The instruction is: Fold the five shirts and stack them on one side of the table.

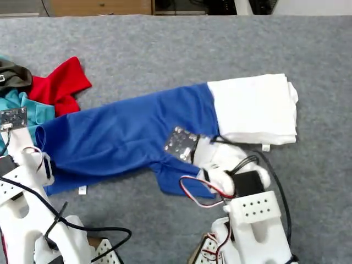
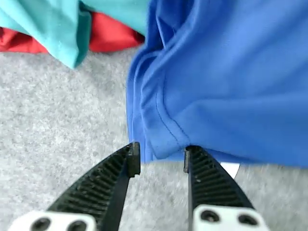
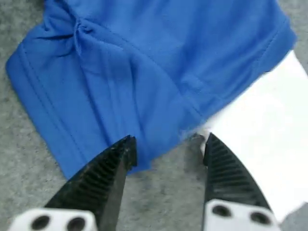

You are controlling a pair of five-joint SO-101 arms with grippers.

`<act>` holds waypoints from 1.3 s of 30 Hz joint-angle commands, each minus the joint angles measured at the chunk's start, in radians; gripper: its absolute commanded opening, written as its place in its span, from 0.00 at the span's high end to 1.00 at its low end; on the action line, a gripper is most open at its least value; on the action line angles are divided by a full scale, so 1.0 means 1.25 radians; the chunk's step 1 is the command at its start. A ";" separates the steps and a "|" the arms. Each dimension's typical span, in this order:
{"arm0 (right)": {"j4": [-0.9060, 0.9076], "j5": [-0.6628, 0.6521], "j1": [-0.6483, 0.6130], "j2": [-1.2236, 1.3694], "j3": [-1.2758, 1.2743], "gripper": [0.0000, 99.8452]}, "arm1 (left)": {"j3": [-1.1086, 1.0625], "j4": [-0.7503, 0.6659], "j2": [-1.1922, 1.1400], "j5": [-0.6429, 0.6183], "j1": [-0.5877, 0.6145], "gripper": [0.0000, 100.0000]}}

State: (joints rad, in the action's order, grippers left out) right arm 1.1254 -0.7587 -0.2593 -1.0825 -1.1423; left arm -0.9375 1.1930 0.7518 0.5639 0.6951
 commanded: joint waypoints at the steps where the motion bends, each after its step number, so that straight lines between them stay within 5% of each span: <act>1: -0.021 0.000 0.033 -0.003 0.110 0.85 | 0.118 0.038 0.010 0.045 0.048 0.84; 3: -0.048 0.047 0.007 0.024 0.148 1.00 | 0.194 0.038 0.009 -0.015 0.050 0.90; 5: -0.075 0.095 -0.042 0.088 0.175 0.96 | 0.259 0.037 0.001 -0.115 0.017 0.99; 10: -0.205 0.233 -0.111 0.357 0.260 0.98 | 0.295 0.034 -0.001 -0.341 -0.130 0.98; 14: -0.218 0.260 -0.112 0.614 0.391 0.99 | 0.237 -0.042 -0.008 -0.421 -0.226 0.98; 19: -0.108 0.255 -0.114 0.862 0.553 1.00 | 0.113 -0.187 -0.060 -0.423 -0.270 0.98; 24: -0.043 0.248 -0.111 0.959 0.603 1.00 | 0.129 -0.115 -0.091 -0.360 -0.233 0.98; 39: 0.047 0.185 -0.197 0.720 0.326 1.00 | 0.133 -0.118 -0.096 -0.350 -0.190 0.98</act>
State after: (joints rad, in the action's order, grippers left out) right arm 1.1776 -0.4902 -0.4664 -0.0591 -0.6437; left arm -0.8040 1.0380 0.6306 0.1204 0.4434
